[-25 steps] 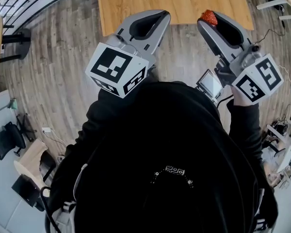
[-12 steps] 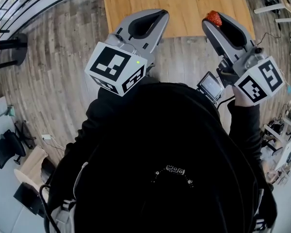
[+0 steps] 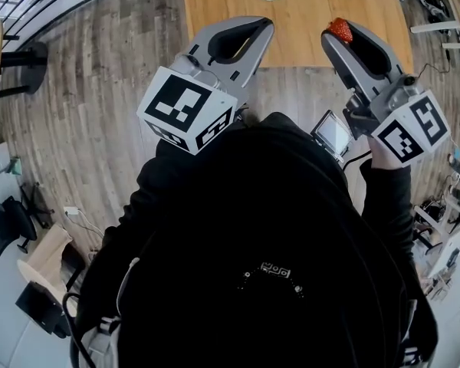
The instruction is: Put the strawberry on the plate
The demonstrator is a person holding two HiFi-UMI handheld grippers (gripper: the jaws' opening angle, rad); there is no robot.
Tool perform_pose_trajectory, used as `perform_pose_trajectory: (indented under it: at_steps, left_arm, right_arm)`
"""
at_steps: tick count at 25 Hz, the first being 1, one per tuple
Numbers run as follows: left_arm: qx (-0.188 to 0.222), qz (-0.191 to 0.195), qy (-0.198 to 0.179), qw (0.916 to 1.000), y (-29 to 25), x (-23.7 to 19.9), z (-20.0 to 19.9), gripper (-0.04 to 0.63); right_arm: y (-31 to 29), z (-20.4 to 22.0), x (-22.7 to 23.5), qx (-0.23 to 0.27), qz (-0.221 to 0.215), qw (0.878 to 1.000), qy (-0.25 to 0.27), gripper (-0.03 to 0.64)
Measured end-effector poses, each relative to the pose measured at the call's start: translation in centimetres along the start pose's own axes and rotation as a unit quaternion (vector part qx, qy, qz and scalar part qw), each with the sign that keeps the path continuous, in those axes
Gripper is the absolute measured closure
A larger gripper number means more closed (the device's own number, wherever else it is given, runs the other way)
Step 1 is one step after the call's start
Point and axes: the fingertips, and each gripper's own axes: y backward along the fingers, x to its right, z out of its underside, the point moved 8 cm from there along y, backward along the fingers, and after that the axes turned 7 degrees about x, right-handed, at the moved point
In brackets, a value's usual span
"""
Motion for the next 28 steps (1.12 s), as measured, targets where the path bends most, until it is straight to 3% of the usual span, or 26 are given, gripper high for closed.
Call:
perform_pose_trajectory:
  at_steps: [11,17,28]
  left_arm:
    - [-0.013,-0.04,0.001,0.9991,-1.5,-4.3,0.3,0.6]
    - [-0.011,-0.06,-0.005,0.9981,-1.2,-3.8,-1.9,0.6]
    - [-0.036,-0.058,-0.006,0.9976,-8.2,-7.4,2.0,0.6]
  right_arm:
    - [-5.7,-0.5,4.1,-0.004,-0.042,0.999,-0.011,0.472]
    - [-6.4,-2.9,4.1,-0.003,-0.064,0.998,0.002,0.472]
    - [-8.7,-0.2,12.2,-0.005,-0.073,0.997,-0.017,0.472]
